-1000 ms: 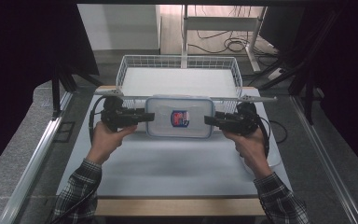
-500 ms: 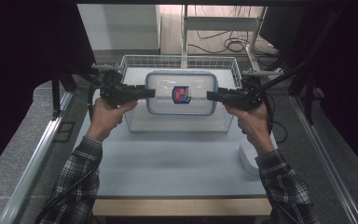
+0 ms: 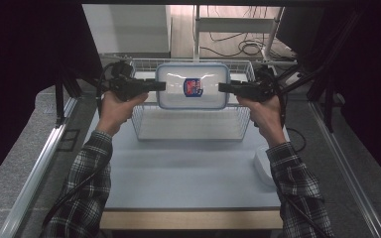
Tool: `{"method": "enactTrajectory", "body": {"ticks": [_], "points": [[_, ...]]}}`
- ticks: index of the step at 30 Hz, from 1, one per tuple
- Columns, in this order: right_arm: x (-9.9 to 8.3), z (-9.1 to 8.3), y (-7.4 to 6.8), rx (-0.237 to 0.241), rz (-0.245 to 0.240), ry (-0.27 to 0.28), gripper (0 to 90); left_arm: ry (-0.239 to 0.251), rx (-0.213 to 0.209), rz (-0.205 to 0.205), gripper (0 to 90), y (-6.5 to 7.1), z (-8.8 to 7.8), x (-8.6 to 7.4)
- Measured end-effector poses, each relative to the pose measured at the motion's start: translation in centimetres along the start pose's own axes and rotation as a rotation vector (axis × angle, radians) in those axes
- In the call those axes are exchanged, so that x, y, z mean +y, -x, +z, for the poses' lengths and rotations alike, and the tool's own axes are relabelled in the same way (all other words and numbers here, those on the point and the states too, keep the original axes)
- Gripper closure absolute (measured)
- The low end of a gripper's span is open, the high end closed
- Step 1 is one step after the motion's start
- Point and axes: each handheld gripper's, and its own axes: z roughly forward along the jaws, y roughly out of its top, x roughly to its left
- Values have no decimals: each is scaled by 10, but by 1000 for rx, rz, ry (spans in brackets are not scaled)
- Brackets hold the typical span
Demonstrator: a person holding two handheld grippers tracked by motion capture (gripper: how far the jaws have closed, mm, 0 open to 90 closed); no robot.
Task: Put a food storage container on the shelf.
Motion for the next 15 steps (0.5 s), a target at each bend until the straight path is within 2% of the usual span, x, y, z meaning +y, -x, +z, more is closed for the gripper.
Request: {"method": "enactTrajectory", "body": {"ticks": [6, 11, 15], "points": [[1, 5, 9, 9, 31, 1, 481, 29, -6, -35, 534, -6, 3, 2], [2, 7, 12, 3, 46, 8, 477, 61, 1, -44, 527, -7, 6, -1], [2, 7, 14, 1, 50, 13, 473, 62, 15, -31, 510, -6, 9, -2]]}}
